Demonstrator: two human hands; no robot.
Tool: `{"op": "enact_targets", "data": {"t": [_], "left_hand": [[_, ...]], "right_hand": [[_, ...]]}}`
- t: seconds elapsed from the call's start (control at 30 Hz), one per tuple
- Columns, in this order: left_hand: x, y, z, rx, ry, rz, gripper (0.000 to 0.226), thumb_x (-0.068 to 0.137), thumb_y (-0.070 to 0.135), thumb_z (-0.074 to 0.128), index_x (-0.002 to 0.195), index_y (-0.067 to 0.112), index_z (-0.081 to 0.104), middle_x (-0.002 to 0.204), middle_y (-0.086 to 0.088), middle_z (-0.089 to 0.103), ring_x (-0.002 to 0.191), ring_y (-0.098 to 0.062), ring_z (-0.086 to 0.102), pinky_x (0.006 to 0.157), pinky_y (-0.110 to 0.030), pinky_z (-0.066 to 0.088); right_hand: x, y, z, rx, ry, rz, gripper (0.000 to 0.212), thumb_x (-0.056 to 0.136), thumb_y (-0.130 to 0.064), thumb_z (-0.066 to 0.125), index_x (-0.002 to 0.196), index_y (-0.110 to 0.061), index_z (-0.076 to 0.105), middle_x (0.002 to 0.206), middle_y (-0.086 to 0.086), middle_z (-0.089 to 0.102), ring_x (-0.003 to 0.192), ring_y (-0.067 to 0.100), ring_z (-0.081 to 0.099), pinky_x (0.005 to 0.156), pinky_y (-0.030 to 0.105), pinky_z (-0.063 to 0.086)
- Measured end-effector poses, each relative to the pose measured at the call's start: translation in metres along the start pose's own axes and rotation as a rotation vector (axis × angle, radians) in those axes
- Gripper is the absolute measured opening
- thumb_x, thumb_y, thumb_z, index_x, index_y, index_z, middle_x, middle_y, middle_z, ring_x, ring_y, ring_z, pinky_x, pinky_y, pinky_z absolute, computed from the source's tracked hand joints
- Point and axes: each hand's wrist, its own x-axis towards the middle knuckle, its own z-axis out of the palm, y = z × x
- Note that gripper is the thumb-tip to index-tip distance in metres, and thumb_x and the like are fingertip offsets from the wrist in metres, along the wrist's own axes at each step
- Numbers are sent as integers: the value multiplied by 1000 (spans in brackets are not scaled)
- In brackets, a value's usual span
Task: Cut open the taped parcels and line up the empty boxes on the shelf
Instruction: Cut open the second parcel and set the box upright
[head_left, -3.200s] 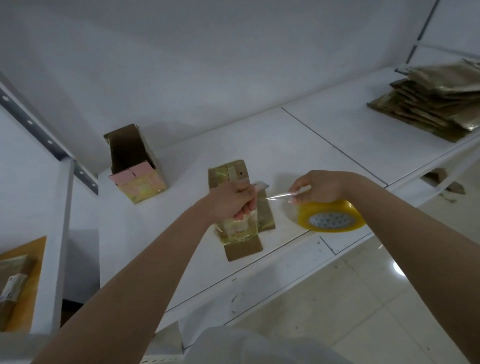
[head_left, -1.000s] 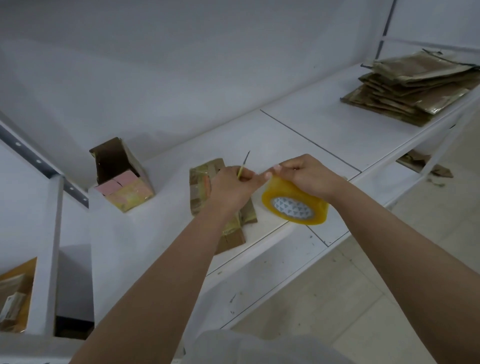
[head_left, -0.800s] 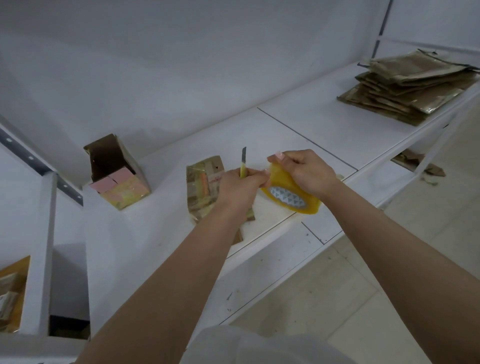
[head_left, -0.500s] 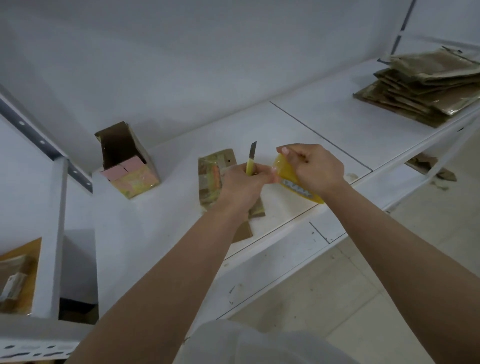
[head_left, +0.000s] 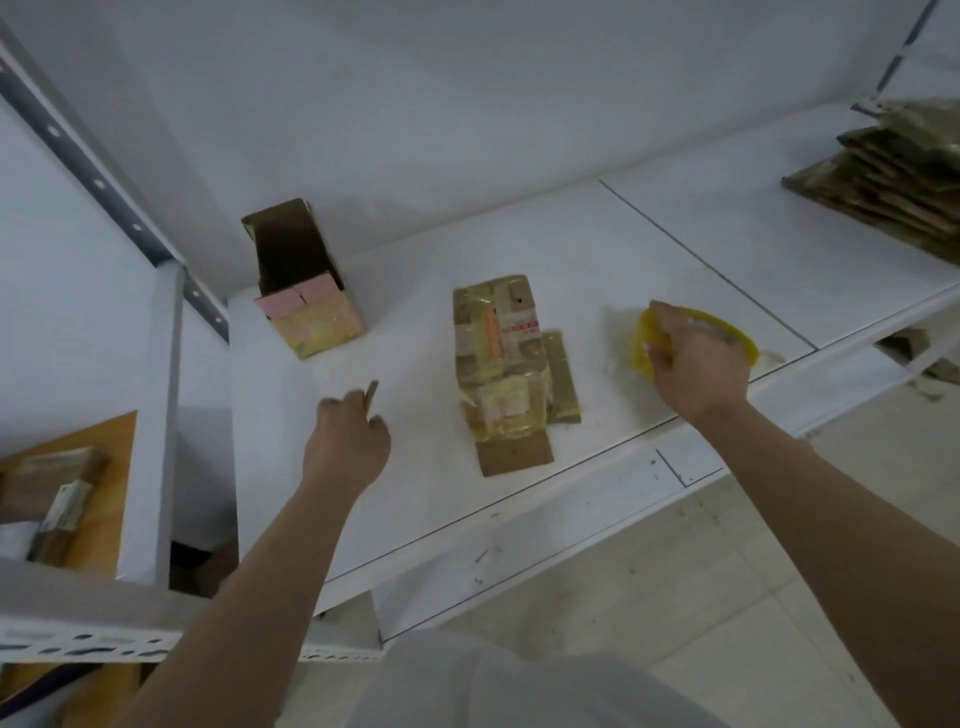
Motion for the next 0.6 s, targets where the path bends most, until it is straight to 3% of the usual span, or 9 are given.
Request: {"op": "enact_targets", "data": {"t": [0.13, 0.23, 0.3, 0.37, 0.43, 0.5, 0.6], "left_hand": [[-8, -30, 28, 57, -50, -22, 43, 98, 7, 38, 141, 7, 41, 132, -18, 35, 110, -41, 51, 93, -45, 43], [-8, -33, 31, 43, 45, 35, 48, 99, 16, 45, 145, 11, 38, 137, -19, 37, 124, -39, 38, 103, -44, 36], [-10, -22, 25, -183, 103, 55, 47, 100, 28, 48, 145, 12, 43, 140, -14, 41, 127, -31, 41, 106, -39, 36], [-19, -1, 19, -573, 94, 78, 48, 99, 38, 52, 142, 17, 48, 140, -2, 48, 123, -15, 48, 104, -28, 35], [-31, 22, 18, -856, 20, 105, 54, 94, 45, 55, 142, 22, 49, 142, 6, 50, 127, -8, 48, 105, -23, 35], [-38, 40, 25, -957, -50, 133, 65, 89, 50, 58, 146, 21, 44, 146, 6, 47, 134, -8, 44, 103, -21, 34], [-41, 55, 35, -1043, -96, 132, 83, 77, 65, 66, 144, 20, 46, 144, 1, 52, 132, -12, 48, 109, -30, 39]], "right_hand": [[-13, -5, 16, -33, -159, 89, 46, 100, -32, 49, 141, -14, 39, 109, 17, 68, 104, 38, 62, 106, 45, 32], [-14, -16, 12, -78, -73, 116, 54, 97, -47, 38, 132, -8, 49, 117, 21, 64, 115, 41, 54, 107, 48, 30], [-21, -34, 3, 106, 71, 50, 64, 93, -51, 30, 130, -6, 55, 125, 21, 61, 120, 42, 50, 103, 49, 33], [-28, -57, -4, 431, 118, -22, 55, 99, -46, 37, 133, -7, 55, 131, 13, 60, 123, 32, 50, 103, 42, 38], [-37, -81, -10, 707, 62, 9, 43, 103, -37, 46, 134, -9, 55, 127, 0, 59, 117, 13, 51, 96, 25, 38], [-45, -99, -9, 938, -26, 90, 40, 101, -38, 49, 130, -11, 58, 119, -8, 60, 109, 5, 54, 87, 15, 40], [-56, -107, 5, 1042, -121, 81, 40, 98, -50, 48, 117, -19, 67, 109, -8, 71, 102, 5, 66, 88, 28, 53]]}}
